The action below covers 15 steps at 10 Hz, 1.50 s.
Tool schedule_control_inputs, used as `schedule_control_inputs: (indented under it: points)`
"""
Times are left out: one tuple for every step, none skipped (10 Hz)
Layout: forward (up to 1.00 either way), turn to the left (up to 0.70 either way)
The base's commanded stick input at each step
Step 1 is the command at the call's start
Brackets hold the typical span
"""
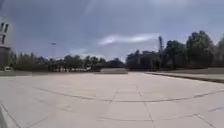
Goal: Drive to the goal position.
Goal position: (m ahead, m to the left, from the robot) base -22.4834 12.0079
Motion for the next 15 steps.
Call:
schedule_control_inputs:
  points:
    - [1.0,0.4]
    - [1.0,0.4]
    - [1.0,0.4]
    - [1.0,0.4]
    - [1.0,0.4]
    - [1.0,0.4]
    - [1.0,0.4]
    - [1.0,0.4]
    - [1.0,0.4]
    - [1.0,0.4]
    - [1.0,0.4]
    - [1.0,0.39]
    - [1.0,0.39]
    - [1.0,0.4]
    - [1.0,0.39]
